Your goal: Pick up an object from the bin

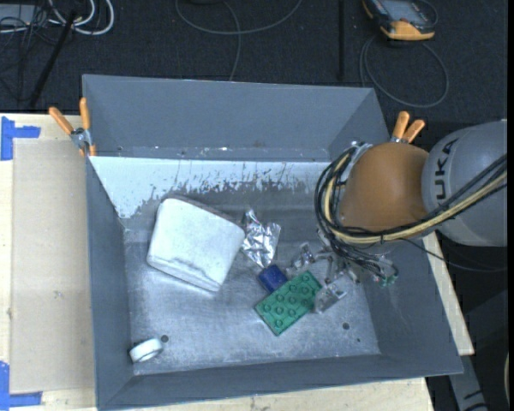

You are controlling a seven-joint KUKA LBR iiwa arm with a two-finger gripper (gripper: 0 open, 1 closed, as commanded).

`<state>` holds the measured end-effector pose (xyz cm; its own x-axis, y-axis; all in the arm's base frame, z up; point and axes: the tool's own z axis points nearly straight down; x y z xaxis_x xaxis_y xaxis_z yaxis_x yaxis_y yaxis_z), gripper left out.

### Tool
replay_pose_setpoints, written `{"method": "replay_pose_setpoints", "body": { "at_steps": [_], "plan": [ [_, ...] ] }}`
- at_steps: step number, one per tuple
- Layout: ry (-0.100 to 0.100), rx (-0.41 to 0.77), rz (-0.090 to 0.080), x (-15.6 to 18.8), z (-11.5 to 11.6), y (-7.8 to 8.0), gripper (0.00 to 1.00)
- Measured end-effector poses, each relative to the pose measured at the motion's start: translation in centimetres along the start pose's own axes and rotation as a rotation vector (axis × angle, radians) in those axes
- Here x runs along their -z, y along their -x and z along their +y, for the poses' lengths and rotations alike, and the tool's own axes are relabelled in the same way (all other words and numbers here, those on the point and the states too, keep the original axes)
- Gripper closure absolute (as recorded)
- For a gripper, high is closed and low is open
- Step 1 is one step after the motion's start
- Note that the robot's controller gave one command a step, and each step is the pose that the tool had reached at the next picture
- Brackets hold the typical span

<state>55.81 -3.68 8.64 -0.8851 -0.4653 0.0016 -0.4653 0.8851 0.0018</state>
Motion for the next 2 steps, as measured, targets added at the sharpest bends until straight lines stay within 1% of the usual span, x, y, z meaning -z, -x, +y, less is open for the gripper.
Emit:
{"method": "replay_pose_setpoints", "body": {
  "at_steps": [1, 2],
  "plan": [
    [-0.005, 0.054, -0.008, 9.6, 1.1, -0.5, 1.0],
    [-0.004, 0.121, -0.013, 16.3, 4.6, 5.4, 1.0]
  ]
}}
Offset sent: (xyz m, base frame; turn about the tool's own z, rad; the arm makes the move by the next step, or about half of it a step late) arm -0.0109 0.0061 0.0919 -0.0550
